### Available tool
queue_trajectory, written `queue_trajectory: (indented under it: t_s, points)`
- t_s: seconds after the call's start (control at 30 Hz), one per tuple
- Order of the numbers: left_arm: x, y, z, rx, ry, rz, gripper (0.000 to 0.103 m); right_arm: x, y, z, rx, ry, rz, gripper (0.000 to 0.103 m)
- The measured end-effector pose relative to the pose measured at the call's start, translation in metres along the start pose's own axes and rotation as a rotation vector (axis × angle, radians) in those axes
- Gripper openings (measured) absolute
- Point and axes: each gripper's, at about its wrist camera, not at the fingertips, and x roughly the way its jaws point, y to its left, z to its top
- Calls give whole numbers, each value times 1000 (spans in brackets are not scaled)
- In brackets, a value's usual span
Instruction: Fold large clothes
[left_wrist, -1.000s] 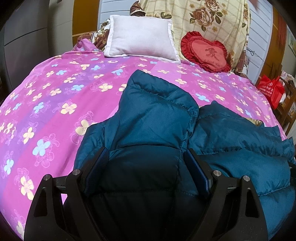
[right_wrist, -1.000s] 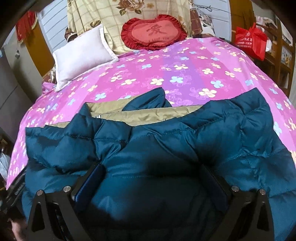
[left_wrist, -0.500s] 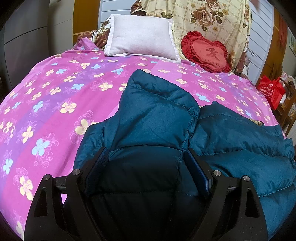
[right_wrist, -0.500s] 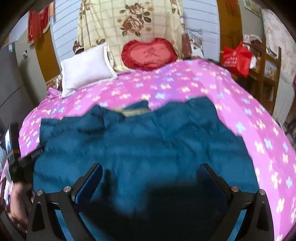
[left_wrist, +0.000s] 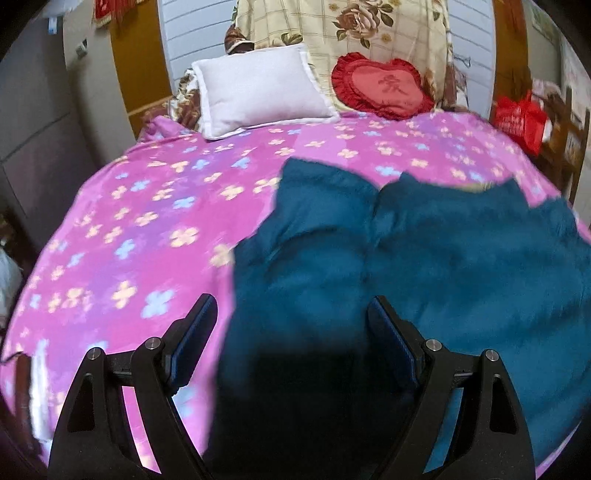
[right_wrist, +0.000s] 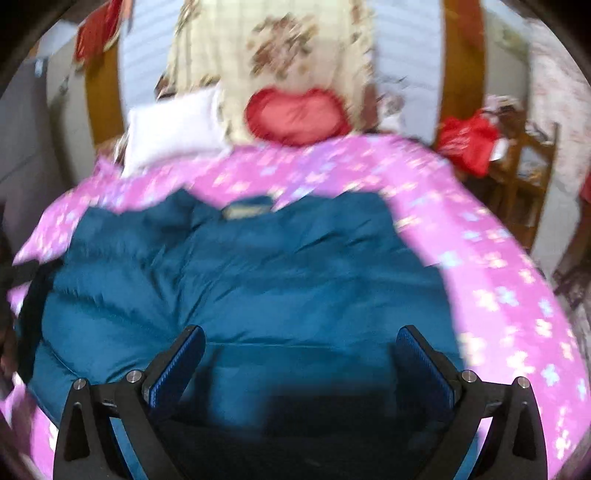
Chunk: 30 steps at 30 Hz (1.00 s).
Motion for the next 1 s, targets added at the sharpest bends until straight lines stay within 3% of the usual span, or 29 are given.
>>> queue_trajectory:
  t_s: [0.1, 0.17, 0.37, 0.5, 0.63, 0.8, 0.87, 1.0]
  points:
    - [-11, 25, -20, -38, 1, -17, 84, -8, -30, -13, 54, 27, 5, 103]
    - [-11, 39, -33, -74, 30, -78, 84, -7, -43, -23, 75, 68, -3, 103]
    - [-15, 50, -54, -84, 41, -127, 84, -3, -75, -40, 105, 118, 1, 103]
    - [-11, 52, -36, -83, 34, -120, 84, 1, -86, -39, 137, 124, 42, 103]
    - [6, 50, 4, -77, 59, -131, 84, 4, -88, -29, 164, 80, 58, 103]
    - [53, 49, 35, -141, 173, -209, 84, 10, -82, -11, 189, 34, 76, 103]
    - [72, 51, 33, -190, 237, -261, 84, 11, -77, -8, 181, 34, 72, 103]
    - [89, 61, 24, -274, 268, -340, 89, 13, -68, -6, 144, 43, 74, 103]
